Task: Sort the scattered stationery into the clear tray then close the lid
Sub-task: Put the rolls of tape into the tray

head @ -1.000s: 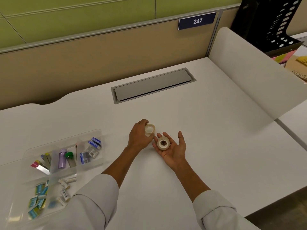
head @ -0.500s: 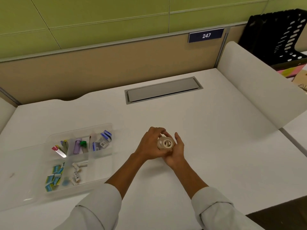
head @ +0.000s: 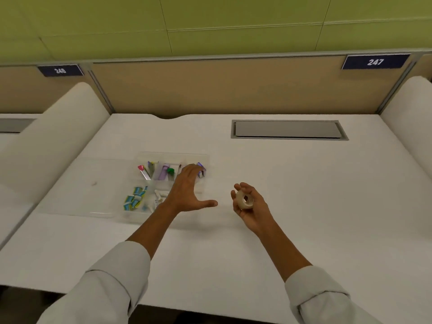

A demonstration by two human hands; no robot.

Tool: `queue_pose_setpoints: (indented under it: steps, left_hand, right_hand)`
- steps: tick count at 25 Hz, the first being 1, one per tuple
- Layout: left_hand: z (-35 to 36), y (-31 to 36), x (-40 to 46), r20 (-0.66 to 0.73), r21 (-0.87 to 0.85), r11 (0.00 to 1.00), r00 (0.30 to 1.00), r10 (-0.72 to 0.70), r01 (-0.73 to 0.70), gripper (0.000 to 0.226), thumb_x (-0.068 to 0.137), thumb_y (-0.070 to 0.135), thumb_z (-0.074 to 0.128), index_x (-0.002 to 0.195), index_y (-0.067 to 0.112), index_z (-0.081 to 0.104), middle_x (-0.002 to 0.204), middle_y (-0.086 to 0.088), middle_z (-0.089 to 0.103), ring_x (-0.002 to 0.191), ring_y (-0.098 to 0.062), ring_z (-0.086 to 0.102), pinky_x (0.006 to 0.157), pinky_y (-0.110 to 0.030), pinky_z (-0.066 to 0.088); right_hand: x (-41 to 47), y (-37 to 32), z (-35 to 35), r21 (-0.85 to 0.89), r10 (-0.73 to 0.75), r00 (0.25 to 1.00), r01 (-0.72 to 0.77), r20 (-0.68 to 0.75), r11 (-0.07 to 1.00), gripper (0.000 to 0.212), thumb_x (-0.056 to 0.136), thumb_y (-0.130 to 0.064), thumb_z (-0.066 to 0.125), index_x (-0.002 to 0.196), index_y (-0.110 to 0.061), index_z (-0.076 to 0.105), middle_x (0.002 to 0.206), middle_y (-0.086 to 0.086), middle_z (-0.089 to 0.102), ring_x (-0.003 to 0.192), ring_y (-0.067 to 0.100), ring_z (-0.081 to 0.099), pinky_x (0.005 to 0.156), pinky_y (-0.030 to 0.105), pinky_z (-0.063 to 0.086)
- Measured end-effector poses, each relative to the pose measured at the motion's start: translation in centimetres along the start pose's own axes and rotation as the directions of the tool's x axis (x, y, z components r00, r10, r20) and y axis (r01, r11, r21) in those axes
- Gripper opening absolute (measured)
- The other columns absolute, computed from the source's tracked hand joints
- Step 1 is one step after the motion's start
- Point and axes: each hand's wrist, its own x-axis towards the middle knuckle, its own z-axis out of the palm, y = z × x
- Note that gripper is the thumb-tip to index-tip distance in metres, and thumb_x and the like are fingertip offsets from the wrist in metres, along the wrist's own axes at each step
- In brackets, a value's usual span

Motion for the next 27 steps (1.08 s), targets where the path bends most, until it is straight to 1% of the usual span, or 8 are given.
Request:
queue_pose_setpoints:
  steps: [3, 5, 8, 11, 14, 19, 23, 27]
  left_hand:
    - [-3.4, -5.3, -1.4, 0.071, 0.099, 0.992, 0.994, -0.089, 0.082, 0.134, 0.046, 0.087, 0.065, 0.151, 0.018, 0.019, 0.161, -0.001, 0.013, 0.149, -0.018, 0.005, 0.121, -0.042, 0.013]
    - [-4.7, -8.5, -2.2, 0.127, 0.155, 0.985, 0.988, -0.092, 0.071, 0.142, 0.044, 0.090, 0.062, 0.153, 0.017, 0.009, 0.162, -0.001, 0.003, 0.149, -0.016, -0.004, 0.122, -0.045, 0.009]
    - [-5.1, -12.0, -3.3, 0.211, 0.185, 0.983, 0.977, -0.031, -0.009, 0.146, 0.044, 0.094, 0.058, 0.153, 0.020, -0.003, 0.162, 0.002, -0.008, 0.148, -0.014, -0.011, 0.121, -0.045, -0.001]
    - [-4.0, -14.0, -4.0, 0.279, 0.229, 0.970, 0.960, 0.018, -0.085, 0.144, 0.046, 0.097, 0.051, 0.153, 0.017, 0.000, 0.162, -0.001, -0.006, 0.149, -0.017, -0.010, 0.121, -0.047, -0.004]
    - [-2.9, -14.8, -4.4, 0.297, 0.237, 0.965, 0.954, 0.033, -0.107, 0.142, 0.047, 0.100, 0.042, 0.153, 0.016, 0.001, 0.162, -0.004, -0.002, 0.149, -0.019, -0.008, 0.120, -0.051, -0.005]
    - [-2.7, -15.3, -4.2, 0.291, 0.225, 0.968, 0.956, 0.045, -0.114, 0.145, 0.041, 0.105, 0.026, 0.153, 0.016, 0.000, 0.162, -0.005, -0.001, 0.149, -0.019, -0.004, 0.119, -0.054, -0.007]
    - [-2.6, -15.4, -4.2, 0.284, 0.217, 0.970, 0.958, 0.045, -0.110, 0.146, 0.040, 0.105, 0.025, 0.153, 0.016, 0.001, 0.162, -0.004, -0.001, 0.150, -0.020, -0.003, 0.119, -0.054, -0.006]
    - [-2.6, -15.4, -4.1, 0.283, 0.216, 0.970, 0.958, 0.044, -0.108, 0.145, 0.041, 0.105, 0.026, 0.153, 0.017, 0.001, 0.162, -0.005, -0.001, 0.149, -0.019, -0.004, 0.119, -0.054, -0.005]
  right_hand:
    - [0.6, 1.8, 3.2, -0.252, -0.063, 0.997, 0.069, 0.035, 0.965, 0.013, 0.092, -0.010, 0.060, 0.098, -0.012, 0.072, 0.105, 0.003, 0.071, 0.096, 0.023, 0.072, 0.068, 0.028, 0.055]
    - [1.3, 3.5, 5.5, -0.476, -0.148, 0.985, 0.170, 0.084, 0.863, 0.014, 0.092, -0.010, 0.060, 0.096, -0.012, 0.074, 0.100, 0.003, 0.072, 0.099, 0.024, 0.072, 0.071, 0.029, 0.057]
    - [2.9, 7.1, 8.7, -0.715, -0.349, 0.922, 0.356, 0.166, 0.602, 0.014, 0.086, -0.007, 0.066, 0.093, -0.015, 0.076, 0.095, 0.000, 0.074, 0.090, 0.019, 0.070, 0.073, 0.031, 0.061]
    - [4.6, 10.6, 10.1, -0.818, -0.504, 0.775, 0.537, 0.381, 0.208, 0.018, 0.081, -0.006, 0.069, 0.087, -0.022, 0.076, 0.097, -0.008, 0.073, 0.094, 0.005, 0.066, 0.085, 0.020, 0.054]
    - [5.4, 12.2, 10.2, -0.859, -0.502, 0.740, 0.512, 0.447, -0.011, 0.018, 0.085, -0.010, 0.072, 0.098, -0.022, 0.076, 0.116, 0.000, 0.071, 0.106, 0.001, 0.060, 0.092, 0.007, 0.041]
    - [5.1, 12.3, 11.0, -0.876, -0.567, 0.735, 0.480, 0.371, 0.050, 0.024, 0.092, -0.016, 0.068, 0.115, -0.023, 0.070, 0.121, -0.012, 0.066, 0.109, -0.018, 0.054, 0.092, 0.001, 0.039]
    - [4.5, 11.5, 11.0, -0.882, -0.652, 0.721, 0.440, 0.236, 0.167, 0.021, 0.099, -0.015, 0.059, 0.115, -0.021, 0.069, 0.119, -0.008, 0.069, 0.109, 0.005, 0.064, 0.092, 0.014, 0.049]
    - [4.3, 11.1, 10.6, -0.871, -0.696, 0.698, 0.435, 0.165, 0.229, 0.019, 0.102, -0.018, 0.054, 0.113, -0.016, 0.069, 0.115, 0.000, 0.072, 0.102, 0.002, 0.065, 0.081, 0.006, 0.049]
